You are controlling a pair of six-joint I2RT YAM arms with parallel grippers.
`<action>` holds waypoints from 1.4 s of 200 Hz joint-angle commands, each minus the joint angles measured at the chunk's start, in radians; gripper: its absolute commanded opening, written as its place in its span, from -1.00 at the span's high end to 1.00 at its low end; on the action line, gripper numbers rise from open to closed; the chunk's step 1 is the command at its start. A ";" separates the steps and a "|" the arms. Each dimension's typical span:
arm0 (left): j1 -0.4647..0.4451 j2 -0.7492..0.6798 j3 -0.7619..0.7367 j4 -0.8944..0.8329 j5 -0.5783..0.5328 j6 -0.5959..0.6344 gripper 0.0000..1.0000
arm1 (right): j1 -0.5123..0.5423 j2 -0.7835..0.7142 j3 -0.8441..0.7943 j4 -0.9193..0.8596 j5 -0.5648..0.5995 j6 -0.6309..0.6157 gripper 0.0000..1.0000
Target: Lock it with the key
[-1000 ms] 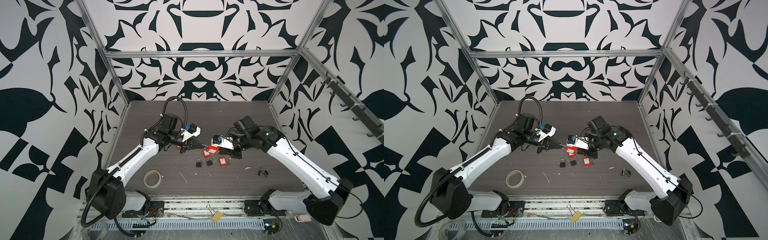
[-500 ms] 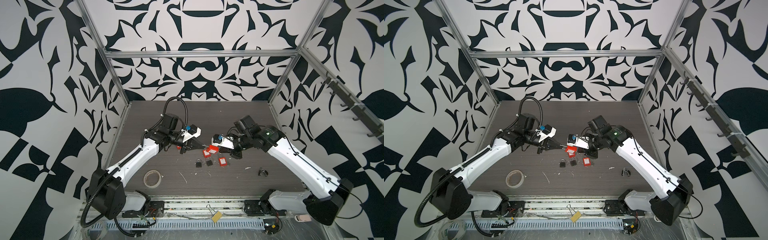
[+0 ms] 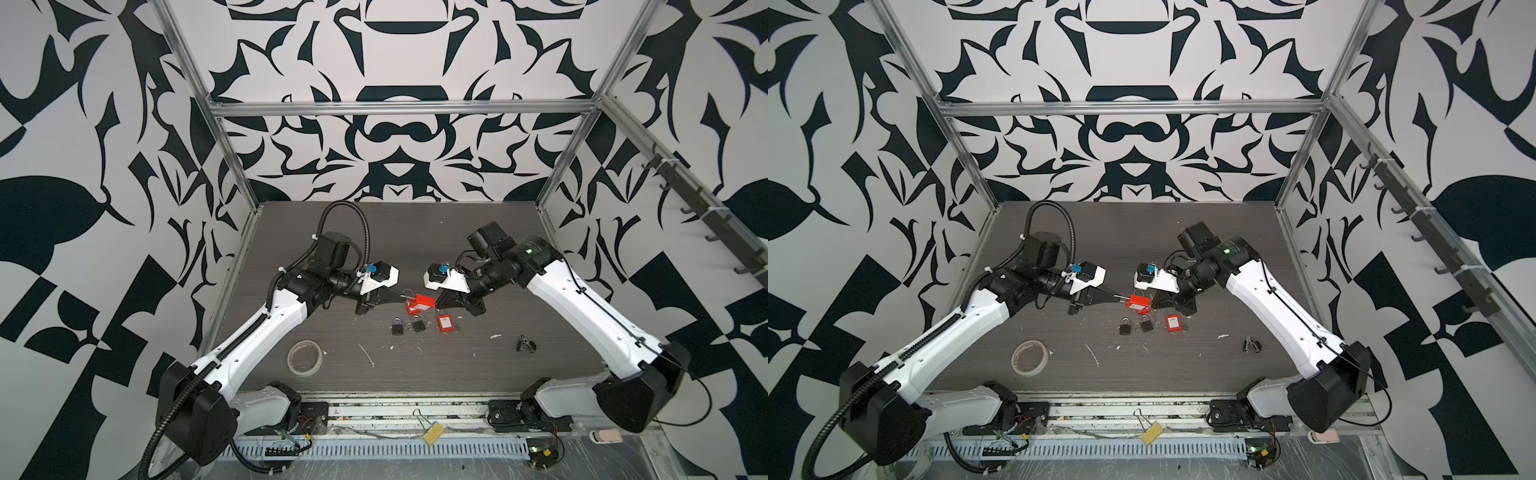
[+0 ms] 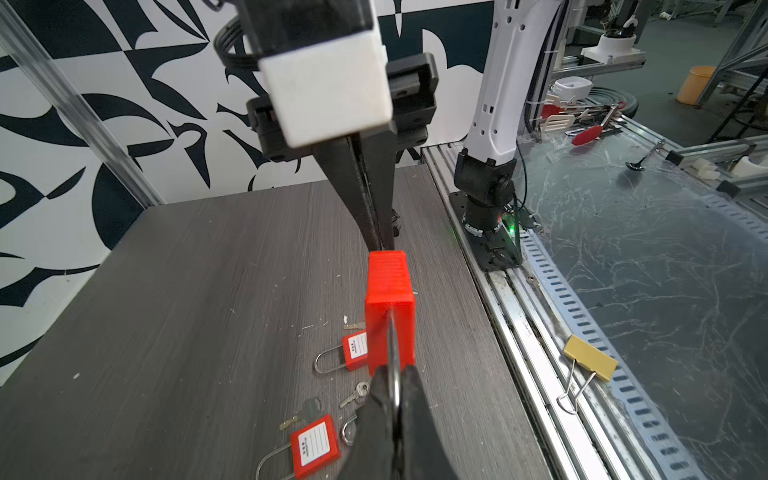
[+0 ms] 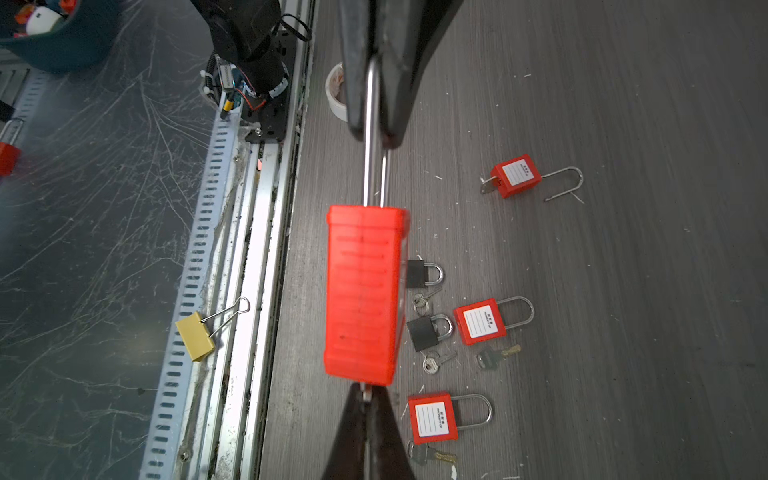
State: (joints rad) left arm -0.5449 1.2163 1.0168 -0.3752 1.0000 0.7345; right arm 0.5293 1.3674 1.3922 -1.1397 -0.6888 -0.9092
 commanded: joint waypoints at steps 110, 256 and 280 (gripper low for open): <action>0.030 0.101 0.093 -0.121 0.055 -0.035 1.00 | 0.017 -0.141 -0.177 0.102 0.340 0.053 1.00; 0.045 0.420 0.451 -0.730 -0.255 0.147 1.00 | 0.040 -0.266 -0.375 0.368 0.382 0.460 1.00; 0.044 0.526 0.529 -0.814 -0.346 0.139 1.00 | 0.040 -0.274 -0.416 0.415 0.419 0.548 1.00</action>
State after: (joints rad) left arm -0.5041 1.6638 1.4723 -0.9901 0.7536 0.8383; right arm 0.5655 1.1152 1.0054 -0.8227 -0.3061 -0.5060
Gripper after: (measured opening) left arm 0.060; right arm 0.055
